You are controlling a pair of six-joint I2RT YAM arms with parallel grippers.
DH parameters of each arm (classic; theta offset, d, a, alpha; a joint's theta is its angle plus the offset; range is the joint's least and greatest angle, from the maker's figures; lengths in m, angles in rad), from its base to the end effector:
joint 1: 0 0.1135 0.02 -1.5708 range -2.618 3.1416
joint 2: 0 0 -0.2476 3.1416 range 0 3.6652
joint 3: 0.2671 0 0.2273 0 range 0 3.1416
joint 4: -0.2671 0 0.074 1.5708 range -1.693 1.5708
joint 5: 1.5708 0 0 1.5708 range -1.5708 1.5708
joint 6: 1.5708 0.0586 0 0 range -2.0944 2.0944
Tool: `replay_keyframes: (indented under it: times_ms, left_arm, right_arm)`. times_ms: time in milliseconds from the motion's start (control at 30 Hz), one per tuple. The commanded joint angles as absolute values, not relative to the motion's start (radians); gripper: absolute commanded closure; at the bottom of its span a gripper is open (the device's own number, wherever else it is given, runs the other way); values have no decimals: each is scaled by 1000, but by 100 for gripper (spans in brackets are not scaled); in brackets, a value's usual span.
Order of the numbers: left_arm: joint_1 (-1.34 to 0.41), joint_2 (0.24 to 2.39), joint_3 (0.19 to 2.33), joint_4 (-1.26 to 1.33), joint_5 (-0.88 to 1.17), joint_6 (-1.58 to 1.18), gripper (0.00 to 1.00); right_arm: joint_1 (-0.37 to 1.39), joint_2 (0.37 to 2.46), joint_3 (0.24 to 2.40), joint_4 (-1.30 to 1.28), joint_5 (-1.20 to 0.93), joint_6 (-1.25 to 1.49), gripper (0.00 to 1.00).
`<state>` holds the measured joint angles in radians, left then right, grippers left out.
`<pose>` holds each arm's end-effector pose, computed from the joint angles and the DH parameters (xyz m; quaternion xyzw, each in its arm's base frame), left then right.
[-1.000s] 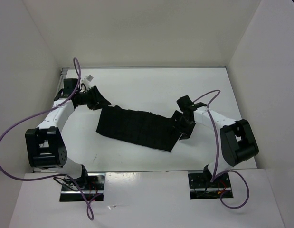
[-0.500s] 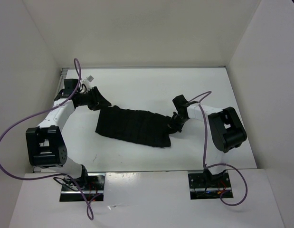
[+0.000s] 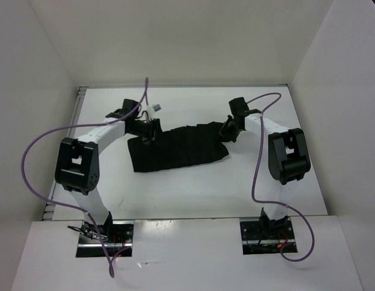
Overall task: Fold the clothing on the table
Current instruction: Fold the skirt
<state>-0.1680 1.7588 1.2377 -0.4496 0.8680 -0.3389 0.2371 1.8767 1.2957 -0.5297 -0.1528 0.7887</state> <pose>0.3371 -0.1025 0.2073 0.0499 0.8742 -0.4561 0.1589 0.3569 0.0954 0.1612 0.2476 0.9389 0.1763 0.1616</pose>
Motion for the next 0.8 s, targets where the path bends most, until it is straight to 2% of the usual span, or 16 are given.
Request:
replay_keyframes:
  times_ms: [0,33,100,233,467,767]
  left_arm:
    - [-253,1827,1299,-503,931,-250,65]
    - [-294,1841,1310,-503,908,-241,67]
    - [-333,1879,1337,-503,868,-241,78]
    - [-394,1959,1374,-503,806,-264,88]
    - [-407,2016,1399,-503,678,-311,90]
    - [-436,2102,1408,-538,655,-321,90]
  right_arm:
    - [239,1898,1312,-523,-149,765,100]
    - [239,1898,1298,-514,-149,765,100]
    - [239,1898,1289,-514,-160,765,100]
    - [239,1898,1279,-514,-160,765,100]
    - [239,1876,1279,-514,-169,775,100]
    - [239,1864,1308,-514,-178,784,100]
